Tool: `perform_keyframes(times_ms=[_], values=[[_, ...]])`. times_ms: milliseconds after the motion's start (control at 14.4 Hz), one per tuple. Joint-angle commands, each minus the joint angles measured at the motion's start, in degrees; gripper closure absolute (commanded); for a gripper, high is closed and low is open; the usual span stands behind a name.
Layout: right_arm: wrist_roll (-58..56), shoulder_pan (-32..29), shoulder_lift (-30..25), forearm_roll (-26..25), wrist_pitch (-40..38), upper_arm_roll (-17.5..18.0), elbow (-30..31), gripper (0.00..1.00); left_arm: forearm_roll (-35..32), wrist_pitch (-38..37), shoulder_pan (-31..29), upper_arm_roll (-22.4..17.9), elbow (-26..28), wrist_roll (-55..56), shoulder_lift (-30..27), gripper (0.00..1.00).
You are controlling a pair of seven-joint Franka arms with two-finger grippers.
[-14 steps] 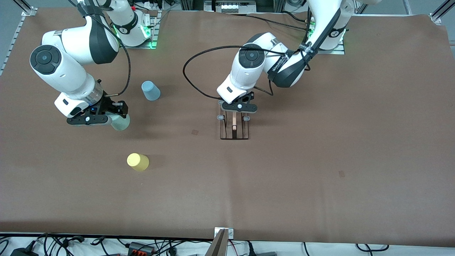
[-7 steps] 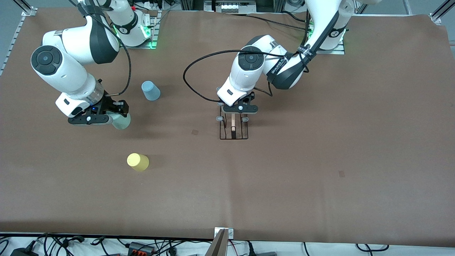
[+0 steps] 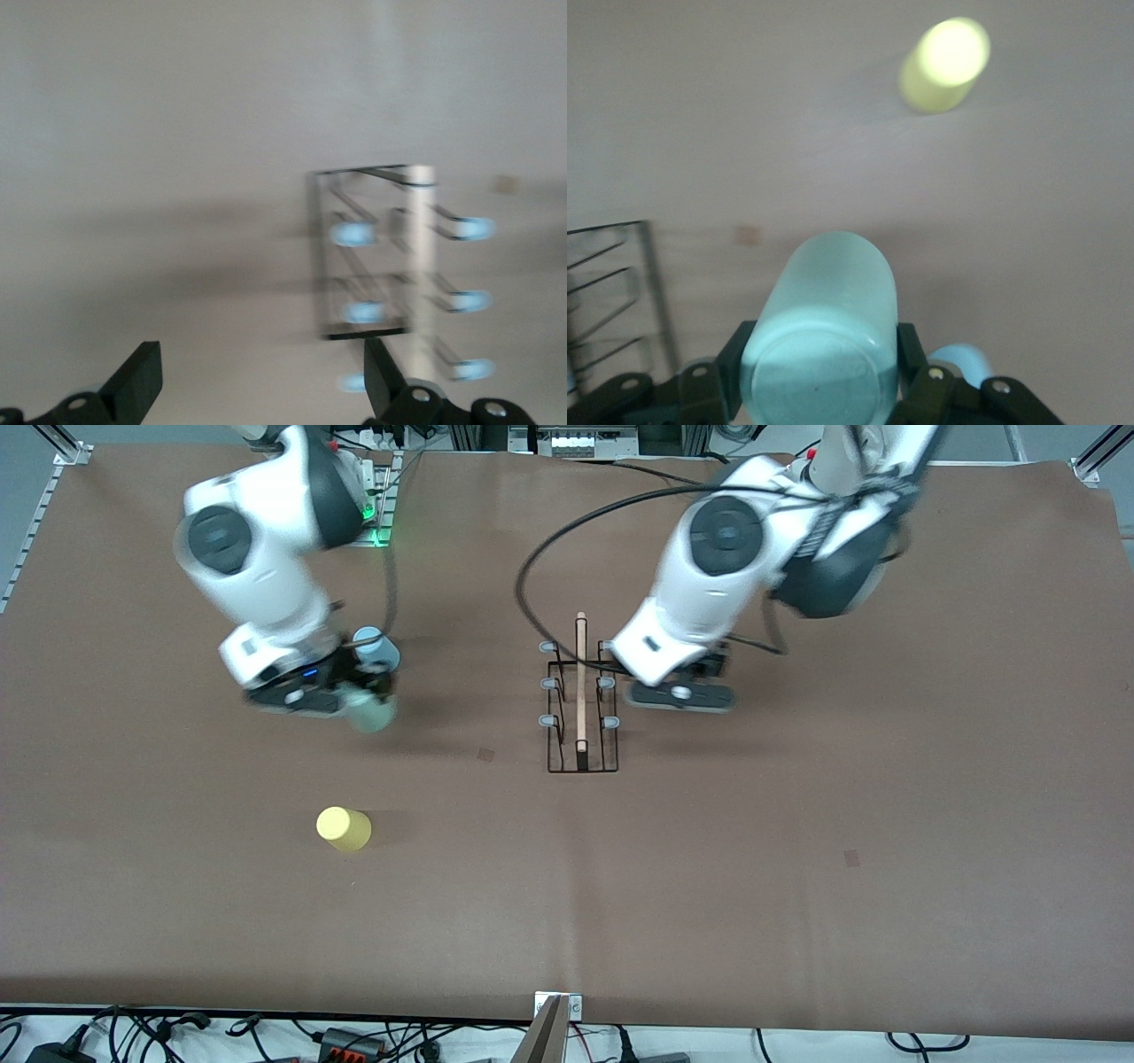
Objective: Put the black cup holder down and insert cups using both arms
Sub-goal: 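Release the rack with the left gripper while the right gripper carries the cup, then lower the teal cup onto a rack peg with the right gripper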
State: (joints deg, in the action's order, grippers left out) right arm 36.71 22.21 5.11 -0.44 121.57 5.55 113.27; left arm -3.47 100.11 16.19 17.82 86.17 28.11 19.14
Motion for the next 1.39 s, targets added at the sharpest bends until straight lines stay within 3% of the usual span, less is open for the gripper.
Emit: perform_keyframes(times_ms=[0,347,693,901,1178,1248,1317], values=[[12.1,7.8,5.8,0.5,-1.5,-0.4,-8.7,0.93,-4.4,-3.7,-5.7,0.3,-2.7,-12.4,0.5,0.0],[26.0,17.7,8.5,0.4,-0.8,-0.3,-10.7,0.93,-6.8,-3.8,-14.8,0.3,-2.2,-24.8,1.8,0.0],[30.6,18.0,9.1,0.4,4.9,3.6,-5.7,0.93,-6.8,-3.8,-22.9,0.3,-2.3,-33.8,1.9,0.0],[31.9,18.3,11.0,0.4,7.8,4.0,-4.9,0.93,-6.9,-6.9,-24.8,0.2,-3.1,-34.9,1.3,0.0],[31.8,18.4,11.8,0.0,8.1,4.1,-3.2,0.9,-7.0,-16.2,-25.5,0.2,-11.1,-34.9,1.2,0.0],[31.8,18.7,11.9,0.0,8.2,4.1,-3.1,0.79,-7.0,-16.8,-25.5,0.2,-11.7,-34.9,1.3,0.0],[31.8,18.7,12.2,0.0,8.5,4.1,-3.1,0.5,-6.8,-16.7,-25.7,0.1,-11.7,-34.9,1.3,0.0]])
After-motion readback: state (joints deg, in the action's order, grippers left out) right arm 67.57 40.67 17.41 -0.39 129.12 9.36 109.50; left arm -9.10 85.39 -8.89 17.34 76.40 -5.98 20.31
